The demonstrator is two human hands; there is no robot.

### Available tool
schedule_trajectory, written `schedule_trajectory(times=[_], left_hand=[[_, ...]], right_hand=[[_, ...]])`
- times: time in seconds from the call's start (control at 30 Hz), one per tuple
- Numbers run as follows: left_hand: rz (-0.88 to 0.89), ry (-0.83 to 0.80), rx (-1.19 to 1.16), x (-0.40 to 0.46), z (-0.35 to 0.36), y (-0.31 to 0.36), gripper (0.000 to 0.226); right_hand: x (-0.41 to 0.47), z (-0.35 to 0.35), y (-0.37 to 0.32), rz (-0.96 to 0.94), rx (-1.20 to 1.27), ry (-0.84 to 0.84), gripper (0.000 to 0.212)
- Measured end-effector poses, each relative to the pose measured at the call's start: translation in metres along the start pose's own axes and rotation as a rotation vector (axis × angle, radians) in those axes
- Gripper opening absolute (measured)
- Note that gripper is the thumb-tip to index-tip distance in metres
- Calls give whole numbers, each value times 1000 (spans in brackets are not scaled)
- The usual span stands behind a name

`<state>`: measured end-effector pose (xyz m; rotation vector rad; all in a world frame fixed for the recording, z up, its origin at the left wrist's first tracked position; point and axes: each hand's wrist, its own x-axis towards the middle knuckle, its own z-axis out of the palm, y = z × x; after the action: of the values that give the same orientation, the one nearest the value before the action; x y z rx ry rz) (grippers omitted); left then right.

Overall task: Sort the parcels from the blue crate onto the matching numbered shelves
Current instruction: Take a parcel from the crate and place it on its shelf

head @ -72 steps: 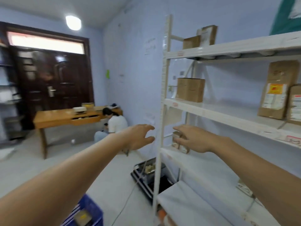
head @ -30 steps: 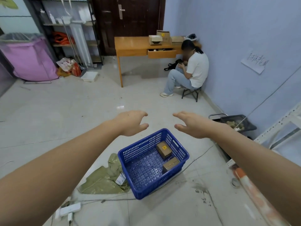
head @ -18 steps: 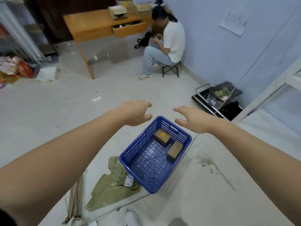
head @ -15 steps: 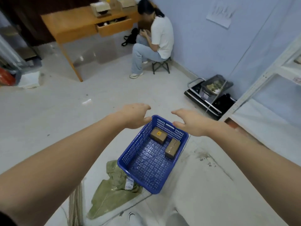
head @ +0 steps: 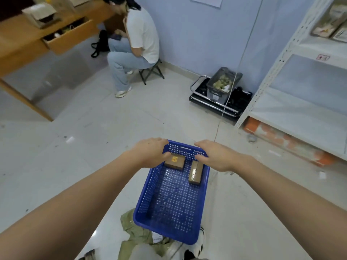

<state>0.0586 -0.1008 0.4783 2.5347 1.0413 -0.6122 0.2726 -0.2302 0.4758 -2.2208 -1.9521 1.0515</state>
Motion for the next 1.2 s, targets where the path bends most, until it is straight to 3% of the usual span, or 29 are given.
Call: schedule_trajectory(times=[0.27,0.43,0.6,0.83,0.9,1.0,1.03,1.13,1.2], left_hand=[[118,-163,67,143,54,-62,49],[217,-287,171,270,173,-110,46],[241,-399,282,374,319,-152,51],[47,-368,188,497,485,-185,49],[-66,-314,87,526,524,-182,54],[-381,-170,-334,561,564,-175,86],[-457,-121,-445,568,574,-176,86],[-531,-114,-598,572,589,-177,56],[-566,-73,-648,561,586,-179,49]], right_hand=[[111,76,48,163,120,-10,70],[218,186,105,256,223,-64,62],[315,310,182,288,109,-193,74],[441,459,267,328,144,-286,76],[476,495,285,384,215,-201,81],[525,534,300,525,429,36,83],[540,544,301,591,568,86,86],[567,570,293,736,932,139,90],[562,574,274,718,1032,162,76]])
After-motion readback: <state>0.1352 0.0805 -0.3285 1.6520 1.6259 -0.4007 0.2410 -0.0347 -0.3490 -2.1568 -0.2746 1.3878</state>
